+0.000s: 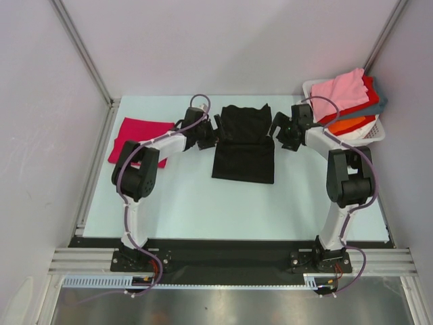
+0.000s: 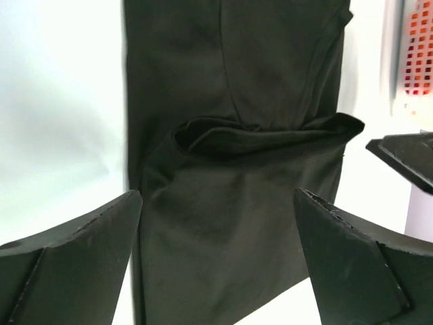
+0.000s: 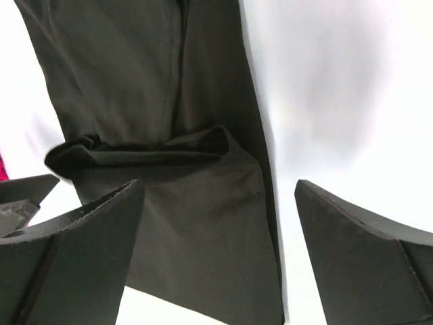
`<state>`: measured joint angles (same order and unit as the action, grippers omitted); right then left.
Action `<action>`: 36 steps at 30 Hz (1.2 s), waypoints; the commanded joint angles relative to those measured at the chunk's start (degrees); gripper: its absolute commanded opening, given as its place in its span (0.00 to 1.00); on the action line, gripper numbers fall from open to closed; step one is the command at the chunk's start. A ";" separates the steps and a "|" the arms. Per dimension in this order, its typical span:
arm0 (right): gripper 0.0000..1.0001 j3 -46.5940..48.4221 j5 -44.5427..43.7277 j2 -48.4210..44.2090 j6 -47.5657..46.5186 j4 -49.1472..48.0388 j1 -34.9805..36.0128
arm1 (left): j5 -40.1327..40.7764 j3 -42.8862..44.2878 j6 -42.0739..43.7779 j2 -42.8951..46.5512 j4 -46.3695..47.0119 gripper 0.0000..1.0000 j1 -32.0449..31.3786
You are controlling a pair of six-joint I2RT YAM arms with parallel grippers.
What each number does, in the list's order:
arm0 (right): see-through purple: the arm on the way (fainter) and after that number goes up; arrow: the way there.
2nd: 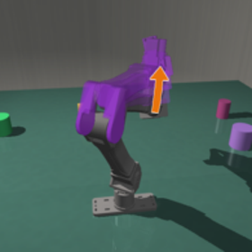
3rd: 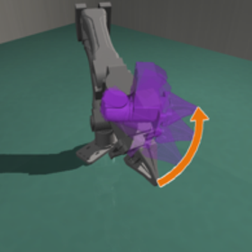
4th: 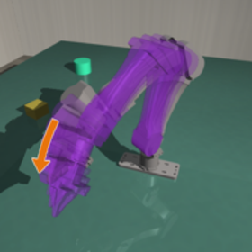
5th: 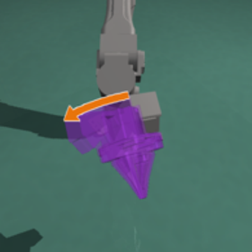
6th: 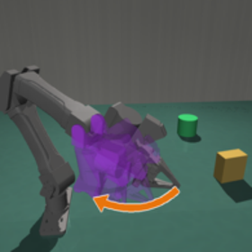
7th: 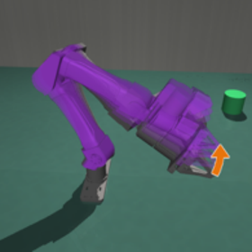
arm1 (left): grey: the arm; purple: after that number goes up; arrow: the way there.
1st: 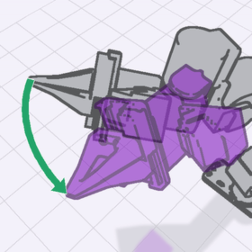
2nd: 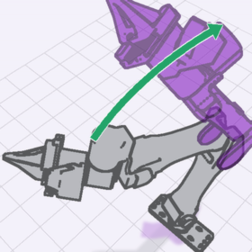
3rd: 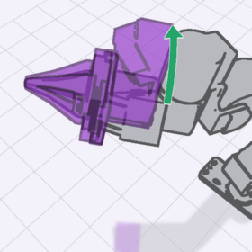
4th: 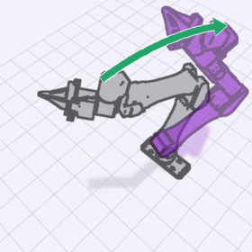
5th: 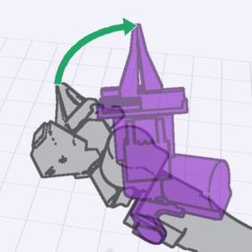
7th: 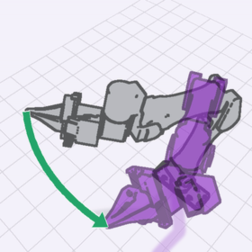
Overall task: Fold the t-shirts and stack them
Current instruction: Fold the tshirt
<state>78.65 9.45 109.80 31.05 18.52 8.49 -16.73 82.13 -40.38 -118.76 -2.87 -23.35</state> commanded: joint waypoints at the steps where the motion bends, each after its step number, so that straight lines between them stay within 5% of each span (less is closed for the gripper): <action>1: 0.98 -5.60 0.13 -6.15 0.77 -8.05 -0.05 | 1.34 -2.04 2.05 3.26 2.08 1.00 0.68; 5: 0.78 -13.24 1.88 -11.09 1.03 -9.47 0.29 | 3.90 -9.07 3.55 10.72 2.61 0.99 0.85; 13: 0.74 -26.44 0.48 -20.14 -0.64 -8.94 3.90 | 0.38 -25.52 2.85 17.42 8.41 0.81 0.24; 15: 0.65 -29.34 0.92 -21.81 -0.73 -9.03 4.34 | 0.47 -27.80 2.85 17.95 9.11 0.79 -0.11; 25: 0.45 -35.23 -0.14 -24.37 -1.69 -9.38 6.19 | -0.41 -30.98 2.32 16.81 11.66 0.59 -2.05; 36: 0.36 -35.76 2.59 -21.82 -1.17 -11.58 5.83 | -0.67 -34.31 2.32 17.60 12.28 0.44 -2.84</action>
<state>42.74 10.94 87.59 30.37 9.37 14.50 -16.60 49.95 -38.54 -102.85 9.28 -25.93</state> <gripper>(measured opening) 0.366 0.448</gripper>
